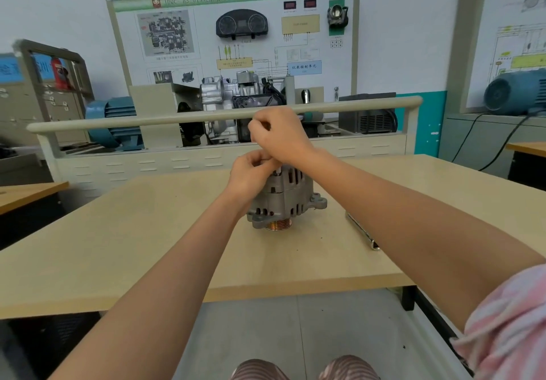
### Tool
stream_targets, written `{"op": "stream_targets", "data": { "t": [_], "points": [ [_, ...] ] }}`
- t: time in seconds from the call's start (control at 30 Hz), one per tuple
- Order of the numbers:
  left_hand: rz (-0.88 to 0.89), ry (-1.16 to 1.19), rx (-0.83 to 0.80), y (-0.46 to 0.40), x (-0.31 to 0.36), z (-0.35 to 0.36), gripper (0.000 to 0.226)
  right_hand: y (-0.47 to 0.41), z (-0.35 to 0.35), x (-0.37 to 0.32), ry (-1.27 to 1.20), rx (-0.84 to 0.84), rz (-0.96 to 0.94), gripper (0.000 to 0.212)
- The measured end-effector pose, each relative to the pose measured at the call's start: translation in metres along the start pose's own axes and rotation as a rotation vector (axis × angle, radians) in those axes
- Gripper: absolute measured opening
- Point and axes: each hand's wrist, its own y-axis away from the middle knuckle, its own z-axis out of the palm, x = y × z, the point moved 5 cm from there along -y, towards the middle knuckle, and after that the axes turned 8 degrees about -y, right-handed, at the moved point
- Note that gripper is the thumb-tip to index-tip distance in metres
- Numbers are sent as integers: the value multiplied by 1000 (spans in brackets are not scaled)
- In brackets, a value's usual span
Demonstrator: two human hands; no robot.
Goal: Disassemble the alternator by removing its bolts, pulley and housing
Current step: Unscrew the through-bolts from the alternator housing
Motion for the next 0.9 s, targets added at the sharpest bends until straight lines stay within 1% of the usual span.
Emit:
{"op": "stream_targets", "data": {
  "t": [0.1,0.17,0.27,0.3,0.33,0.37,0.43,0.53,0.6,0.7,0.77,0.83,0.9],
  "points": [
    [-14,17,18,0,1,0,11,-1,3,-4,127,-31,-72,25],
    [-26,-7,41,-1,1,0,16,-4,6,-4,340,-55,-69,22],
    [-79,-50,95,-3,-3,1,20,-8,7,-2,746,15,70,22],
    [-95,-54,103,-4,-4,1,20,-7,9,-3,828,30,78,24],
    [-102,-54,112,-4,-5,1,19,-7,11,-5,866,29,46,27],
    [-99,-55,122,-4,-5,0,19,-6,14,-6,865,22,-7,30],
    [-71,-59,130,-3,-2,0,18,-2,15,-7,783,6,-97,35],
    [-33,-82,114,0,0,2,19,0,5,-8,548,-3,-159,32],
    [-14,-84,103,0,0,3,16,6,-1,-3,491,36,-175,28],
    [11,-67,105,0,-1,4,5,14,-9,7,503,155,-120,19],
    [17,-47,95,0,-2,4,9,14,-9,12,417,180,-44,20],
    [23,-20,72,1,-1,4,11,9,-9,16,274,190,49,30],
    [32,-6,46,3,-1,4,8,5,-7,15,162,194,115,42]
  ]
}}
